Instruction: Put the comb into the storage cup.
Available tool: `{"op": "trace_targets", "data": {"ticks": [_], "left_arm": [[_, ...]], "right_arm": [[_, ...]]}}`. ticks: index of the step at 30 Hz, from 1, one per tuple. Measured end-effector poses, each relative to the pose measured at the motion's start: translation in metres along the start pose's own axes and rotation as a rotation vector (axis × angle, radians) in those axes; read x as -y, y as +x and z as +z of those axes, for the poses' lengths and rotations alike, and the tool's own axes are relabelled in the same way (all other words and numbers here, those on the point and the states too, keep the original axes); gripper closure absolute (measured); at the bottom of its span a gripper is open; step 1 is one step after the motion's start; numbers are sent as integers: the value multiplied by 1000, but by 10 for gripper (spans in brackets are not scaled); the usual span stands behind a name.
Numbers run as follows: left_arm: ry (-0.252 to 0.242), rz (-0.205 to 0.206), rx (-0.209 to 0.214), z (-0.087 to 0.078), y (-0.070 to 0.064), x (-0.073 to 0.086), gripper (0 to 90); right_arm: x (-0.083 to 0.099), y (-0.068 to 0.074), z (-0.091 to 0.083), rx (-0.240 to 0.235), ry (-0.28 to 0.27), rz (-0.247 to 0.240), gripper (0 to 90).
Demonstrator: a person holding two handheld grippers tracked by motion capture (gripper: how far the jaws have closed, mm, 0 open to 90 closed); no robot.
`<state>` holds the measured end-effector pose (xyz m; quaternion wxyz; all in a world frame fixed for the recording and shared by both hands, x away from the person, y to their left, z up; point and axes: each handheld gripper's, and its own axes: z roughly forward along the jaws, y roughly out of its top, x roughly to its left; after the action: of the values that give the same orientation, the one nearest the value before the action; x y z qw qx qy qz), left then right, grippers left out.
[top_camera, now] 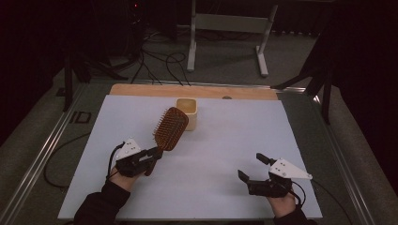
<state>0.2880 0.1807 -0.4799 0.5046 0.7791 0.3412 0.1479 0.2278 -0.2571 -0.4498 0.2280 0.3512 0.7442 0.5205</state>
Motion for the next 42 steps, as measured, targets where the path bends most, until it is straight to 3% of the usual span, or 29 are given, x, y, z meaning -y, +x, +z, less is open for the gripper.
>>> {"op": "trace_targets", "data": {"ticks": [14, 20, 26, 33, 42], "left_arm": [[-15, 5, 6, 0, 0, -1, 738], [-25, -3, 6, 0, 0, -1, 738], [-33, -14, 14, 0, 1, -2, 739], [-35, -12, 25, 2, -1, -2, 739], [-45, -11, 35, 2, -2, -3, 738]], "right_arm": [[-42, -1, 7, 14, -13, -37, 95], [-58, 2, 15, -2, -28, -29, 95], [-74, 11, 25, -30, -48, -35, 95], [-90, 29, 46, -85, -35, -58, 95], [-102, 45, 72, -134, -35, -43, 94]]}}
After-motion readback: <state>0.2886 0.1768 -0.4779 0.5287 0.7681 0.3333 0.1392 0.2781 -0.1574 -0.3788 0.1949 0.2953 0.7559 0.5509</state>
